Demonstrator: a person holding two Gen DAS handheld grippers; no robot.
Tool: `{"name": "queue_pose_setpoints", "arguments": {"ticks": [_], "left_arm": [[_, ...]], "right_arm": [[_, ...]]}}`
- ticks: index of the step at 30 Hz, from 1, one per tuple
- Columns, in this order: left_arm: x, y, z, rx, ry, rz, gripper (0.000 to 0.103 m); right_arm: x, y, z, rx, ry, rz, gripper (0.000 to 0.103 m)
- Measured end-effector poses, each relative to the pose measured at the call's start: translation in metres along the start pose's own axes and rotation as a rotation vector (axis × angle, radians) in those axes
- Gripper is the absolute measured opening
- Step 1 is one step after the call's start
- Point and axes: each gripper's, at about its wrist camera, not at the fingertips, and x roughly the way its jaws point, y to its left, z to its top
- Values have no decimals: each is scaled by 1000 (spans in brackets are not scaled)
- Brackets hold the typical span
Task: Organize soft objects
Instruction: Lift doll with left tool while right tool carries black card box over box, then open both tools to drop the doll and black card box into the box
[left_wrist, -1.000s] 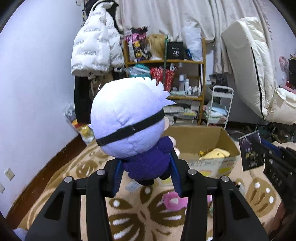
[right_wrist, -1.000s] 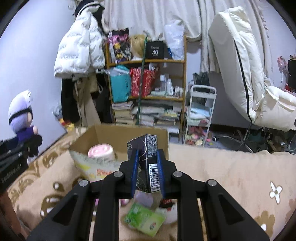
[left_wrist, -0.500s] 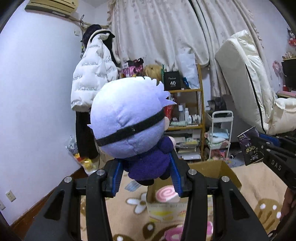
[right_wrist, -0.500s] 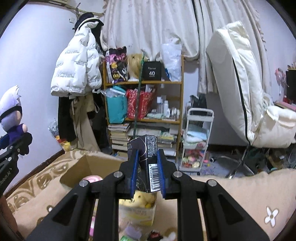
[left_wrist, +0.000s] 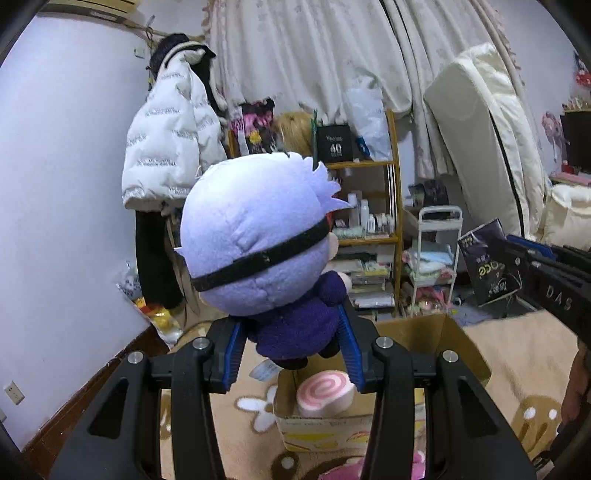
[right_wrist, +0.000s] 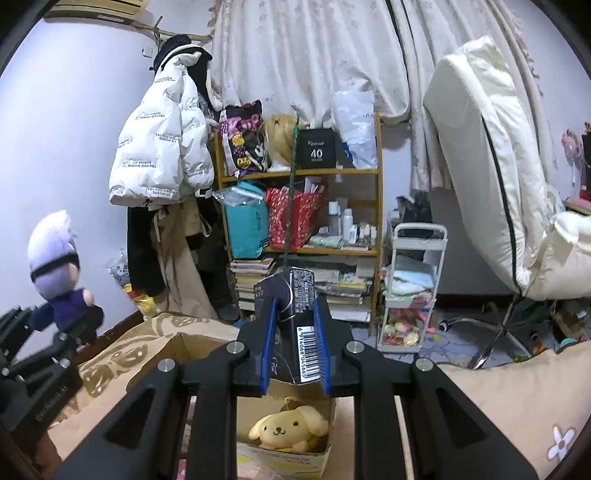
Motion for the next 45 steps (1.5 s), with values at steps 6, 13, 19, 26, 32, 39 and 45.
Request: {"name": "queue_pose_setpoints", "arguments": {"ticks": [6, 13, 19, 26, 32, 39, 45], "left_arm": [[20, -7, -12, 21, 62, -4, 44], [38, -14, -25, 35, 123, -25, 44], [46, -17, -34, 53, 159, -27, 44], [53, -20, -44, 64, 209, -54, 44], [57, -25, -50, 76, 230, -75, 44], [65, -26, -58, 67, 289, -98, 45], [67, -20, -57, 28, 318, -128, 45]], "right_arm": [[17, -6, -15, 26, 55, 24, 21], [35, -7, -32, 11, 112, 31, 21], [42, -11, -40, 38, 134, 32, 21], [54, -23, -52, 120, 189, 60, 22], [58, -26, -55, 130, 199, 62, 22], [62, -22, -60, 95, 221, 63, 22], [67, -18, -64, 80, 236, 62, 22]]}}
